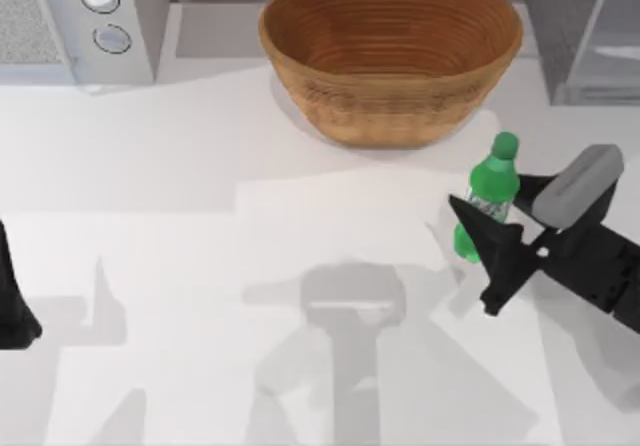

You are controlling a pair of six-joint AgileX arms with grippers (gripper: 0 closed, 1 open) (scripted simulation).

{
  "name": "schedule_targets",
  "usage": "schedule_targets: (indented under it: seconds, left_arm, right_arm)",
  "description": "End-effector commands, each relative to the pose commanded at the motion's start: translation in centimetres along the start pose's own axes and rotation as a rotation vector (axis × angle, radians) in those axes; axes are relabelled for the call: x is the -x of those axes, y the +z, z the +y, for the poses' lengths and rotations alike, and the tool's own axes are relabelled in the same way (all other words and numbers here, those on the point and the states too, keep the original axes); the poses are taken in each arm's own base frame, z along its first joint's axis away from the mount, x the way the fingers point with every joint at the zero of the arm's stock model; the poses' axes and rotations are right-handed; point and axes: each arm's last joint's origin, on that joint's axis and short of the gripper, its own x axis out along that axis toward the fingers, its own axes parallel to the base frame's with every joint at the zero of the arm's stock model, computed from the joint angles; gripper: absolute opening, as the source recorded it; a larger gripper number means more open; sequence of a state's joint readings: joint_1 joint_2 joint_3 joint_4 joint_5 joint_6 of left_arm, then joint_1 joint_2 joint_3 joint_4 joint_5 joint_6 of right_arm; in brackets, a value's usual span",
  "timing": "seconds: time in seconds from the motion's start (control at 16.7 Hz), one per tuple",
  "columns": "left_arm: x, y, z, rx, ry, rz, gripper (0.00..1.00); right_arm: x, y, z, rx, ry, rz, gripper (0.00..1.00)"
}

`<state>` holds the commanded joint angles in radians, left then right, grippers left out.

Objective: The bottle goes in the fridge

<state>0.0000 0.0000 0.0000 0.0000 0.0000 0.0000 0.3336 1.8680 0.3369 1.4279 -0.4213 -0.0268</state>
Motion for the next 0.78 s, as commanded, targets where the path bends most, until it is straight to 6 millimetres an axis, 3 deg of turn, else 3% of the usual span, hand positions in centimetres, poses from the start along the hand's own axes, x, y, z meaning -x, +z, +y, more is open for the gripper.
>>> schedule_targets:
  seconds: [0.18, 0.42, 0.78]
  left_arm:
    - [0.0, 0.0, 0.0, 0.0, 0.0, 0.0, 1.0]
    - [0.0, 0.0, 0.0, 0.0, 0.0, 0.0, 1.0]
    - [0.0, 0.0, 0.0, 0.0, 0.0, 0.0, 1.0]
  right_arm:
    - [0.7, 0.1, -0.3, 0.002, -0.028, 0.014, 0.01]
    - [3.8, 1.2, -1.3, -0.003, -0.153, 0.046, 0.01]
    - [8.9, 6.7, -0.9, 0.04, -0.327, -0.112, 0.01]
